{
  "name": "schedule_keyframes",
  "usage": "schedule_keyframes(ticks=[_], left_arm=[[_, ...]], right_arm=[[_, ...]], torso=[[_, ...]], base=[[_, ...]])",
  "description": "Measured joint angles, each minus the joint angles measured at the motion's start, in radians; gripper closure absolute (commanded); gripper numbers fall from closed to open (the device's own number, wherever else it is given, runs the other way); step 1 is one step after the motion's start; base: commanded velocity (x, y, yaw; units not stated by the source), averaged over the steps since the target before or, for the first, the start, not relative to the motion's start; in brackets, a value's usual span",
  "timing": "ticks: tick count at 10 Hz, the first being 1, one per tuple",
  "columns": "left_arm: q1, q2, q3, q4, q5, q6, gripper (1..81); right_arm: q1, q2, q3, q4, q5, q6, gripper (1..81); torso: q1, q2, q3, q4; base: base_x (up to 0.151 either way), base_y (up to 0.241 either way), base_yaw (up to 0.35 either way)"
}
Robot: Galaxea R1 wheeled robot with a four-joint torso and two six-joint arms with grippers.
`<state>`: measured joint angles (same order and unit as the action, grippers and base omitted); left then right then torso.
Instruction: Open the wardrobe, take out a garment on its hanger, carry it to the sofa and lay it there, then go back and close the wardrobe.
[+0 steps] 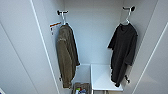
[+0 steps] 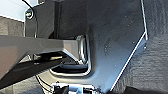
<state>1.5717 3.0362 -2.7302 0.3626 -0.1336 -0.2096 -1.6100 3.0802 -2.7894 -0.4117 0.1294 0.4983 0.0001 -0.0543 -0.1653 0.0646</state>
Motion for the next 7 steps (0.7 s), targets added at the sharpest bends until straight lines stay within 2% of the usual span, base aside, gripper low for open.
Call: schedule_keyframes(ticks=[4,7], left_arm=[[0.000,0.000,0.000,0.000,0.000,0.000,1.0],[0.002,0.000,0.000,0.000,0.000,0.000,1.0]], right_arm=[[0.000,0.000,0.000,-0.004,0.000,0.000,1.0],[0.000,0.000,0.000,-0.004,0.000,0.000,1.0]], torso=[[0.000,0.000,0.000,0.000],[-0.001,0.000,0.000,0.000]], base=[[0.088,0.000,0.000],[0.088,-0.070,0.000]])
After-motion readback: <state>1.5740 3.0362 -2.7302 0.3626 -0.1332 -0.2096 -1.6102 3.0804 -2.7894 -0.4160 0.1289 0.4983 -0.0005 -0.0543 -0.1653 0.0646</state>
